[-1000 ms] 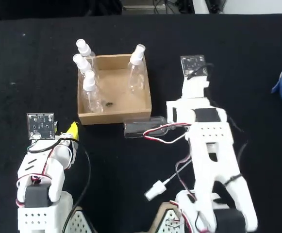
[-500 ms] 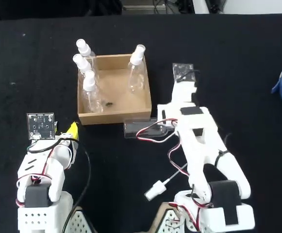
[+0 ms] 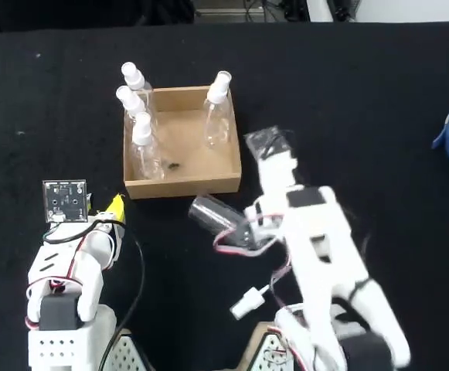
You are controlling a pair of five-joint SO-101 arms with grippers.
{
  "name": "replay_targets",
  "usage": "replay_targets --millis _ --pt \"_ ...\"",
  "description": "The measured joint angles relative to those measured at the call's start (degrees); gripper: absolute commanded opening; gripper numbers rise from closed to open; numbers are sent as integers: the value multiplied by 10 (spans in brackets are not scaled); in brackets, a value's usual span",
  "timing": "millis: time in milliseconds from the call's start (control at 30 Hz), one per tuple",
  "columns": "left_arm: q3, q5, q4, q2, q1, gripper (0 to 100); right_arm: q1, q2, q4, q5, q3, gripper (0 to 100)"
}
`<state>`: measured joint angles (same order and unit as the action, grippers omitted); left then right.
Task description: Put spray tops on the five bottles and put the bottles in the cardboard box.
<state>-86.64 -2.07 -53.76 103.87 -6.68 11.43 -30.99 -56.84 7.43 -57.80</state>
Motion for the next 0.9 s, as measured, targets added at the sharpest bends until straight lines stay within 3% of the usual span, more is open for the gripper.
replay_targets --millis 200,333,567,767,900 --pt "0 0 0 0 0 30 66 -156 -8 4 -40 172" --pt "0 0 0 0 -25 30 85 -219 -43 24 -40 250" --pt "0 0 18 0 -79 30 171 -235 -73 31 -40 273" --pt "0 0 18 0 -83 30 173 -235 -50 67 -59 355" --pt "0 0 18 0 -83 30 173 -235 -50 76 -60 344"
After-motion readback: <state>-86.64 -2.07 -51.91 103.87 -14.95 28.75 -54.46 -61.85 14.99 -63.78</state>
